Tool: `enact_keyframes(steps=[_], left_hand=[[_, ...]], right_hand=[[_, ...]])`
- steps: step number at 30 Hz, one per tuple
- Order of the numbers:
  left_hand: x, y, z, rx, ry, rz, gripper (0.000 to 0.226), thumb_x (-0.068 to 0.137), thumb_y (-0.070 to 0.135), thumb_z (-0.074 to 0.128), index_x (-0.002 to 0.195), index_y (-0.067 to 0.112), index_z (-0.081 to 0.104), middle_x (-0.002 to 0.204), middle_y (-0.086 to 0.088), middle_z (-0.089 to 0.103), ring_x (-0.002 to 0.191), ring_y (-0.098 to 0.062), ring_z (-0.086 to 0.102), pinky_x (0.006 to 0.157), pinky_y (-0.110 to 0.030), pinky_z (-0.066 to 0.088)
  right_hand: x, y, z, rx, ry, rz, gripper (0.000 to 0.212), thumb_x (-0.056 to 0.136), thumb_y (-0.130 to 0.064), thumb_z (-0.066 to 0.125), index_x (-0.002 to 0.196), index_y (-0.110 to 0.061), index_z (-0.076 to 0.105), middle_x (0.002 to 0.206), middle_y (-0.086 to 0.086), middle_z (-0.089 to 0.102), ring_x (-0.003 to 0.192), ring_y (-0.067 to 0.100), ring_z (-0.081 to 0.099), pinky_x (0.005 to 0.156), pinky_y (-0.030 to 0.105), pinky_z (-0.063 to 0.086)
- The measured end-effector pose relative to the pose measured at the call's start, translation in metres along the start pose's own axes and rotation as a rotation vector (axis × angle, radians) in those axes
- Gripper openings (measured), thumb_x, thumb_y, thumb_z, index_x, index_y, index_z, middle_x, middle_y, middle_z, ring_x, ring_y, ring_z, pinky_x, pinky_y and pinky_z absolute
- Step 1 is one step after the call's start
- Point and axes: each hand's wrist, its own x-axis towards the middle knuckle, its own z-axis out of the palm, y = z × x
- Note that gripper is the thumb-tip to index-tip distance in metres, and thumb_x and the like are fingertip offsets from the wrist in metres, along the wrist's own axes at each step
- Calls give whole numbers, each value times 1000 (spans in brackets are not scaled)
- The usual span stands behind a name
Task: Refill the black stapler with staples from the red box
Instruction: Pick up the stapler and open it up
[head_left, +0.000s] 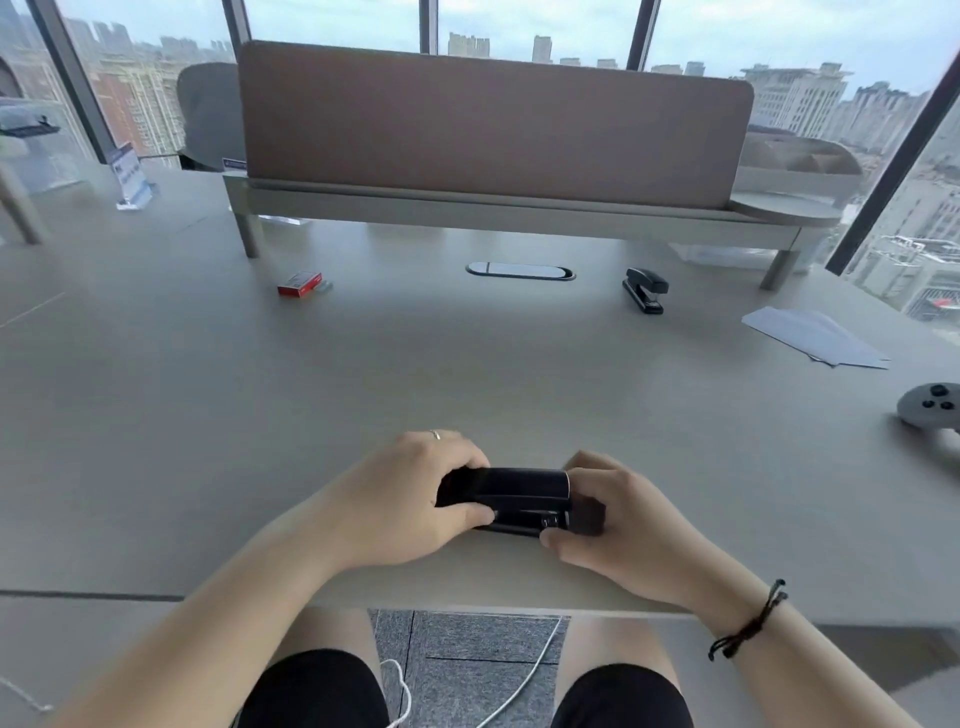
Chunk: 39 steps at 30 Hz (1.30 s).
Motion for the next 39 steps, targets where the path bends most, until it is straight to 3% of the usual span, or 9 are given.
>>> enact_keyframes(steps=[9,15,18,22,25,31,35,37,39], left_hand=[[15,21,18,-101,63,34,22,82,41,75,101,32,69,94,13,67,84,-2,60,72,-16,46],[18,21,25,-163,104,21,21,79,41,77,96,30,70,90,10,69,83,-8,63,76,-32,53],[14,18,21,-384,188,-23,20,78,33,79,97,29,71,87,12,73,81,-3,67,76,-20,51],[4,5,8,-676,265,-41,31,74,39,75,102,26,74,90,9,75,82,-14,68,78,-22,52],[-8,-4,0,-808,319,-1,25,77,31,73,102,34,75,93,12,76,86,-6,66,81,-13,50],[-35,-31,-18,-763,375,-5,26,84,5,59,102,21,69,94,17,75,93,5,67,85,-5,47],[-57,-60,-27,-709,320,-127,22,79,31,73,98,20,70,91,15,74,89,6,66,83,-3,47],[-66,-70,-31,-636,246,-189,52,64,59,82,100,24,70,88,15,73,85,6,65,81,-2,46],[-69,-77,-32,-565,190,-239,50,61,56,85,99,28,69,87,16,72,83,4,65,81,-4,46]], right_hand=[[2,3,2,-51,6,-2,36,74,-52,58,87,-19,65,90,-13,54,94,11,52,81,25,43],[3,6,2,-13,8,8,31,75,-54,60,86,-27,67,87,-18,52,91,10,51,76,26,38],[2,6,2,18,10,-6,6,79,-45,69,82,-42,65,87,-20,52,90,3,50,77,24,37],[2,7,2,-2,4,5,24,82,-43,71,104,-34,71,98,-19,57,99,6,52,89,27,42],[2,6,1,-5,2,8,23,84,-41,72,106,-33,71,99,-17,58,101,7,52,90,27,43],[2,8,2,-16,-2,0,32,80,-51,66,107,-35,70,99,-21,58,103,6,52,92,30,44],[2,9,0,-19,-6,12,37,78,-53,64,109,-35,69,100,-23,57,103,4,53,92,28,44],[2,9,1,-20,-12,16,31,80,-49,69,108,-35,70,100,-22,58,103,4,53,90,28,43],[2,9,1,-17,-16,22,27,83,-43,72,108,-35,69,100,-21,58,103,5,54,90,28,43]])
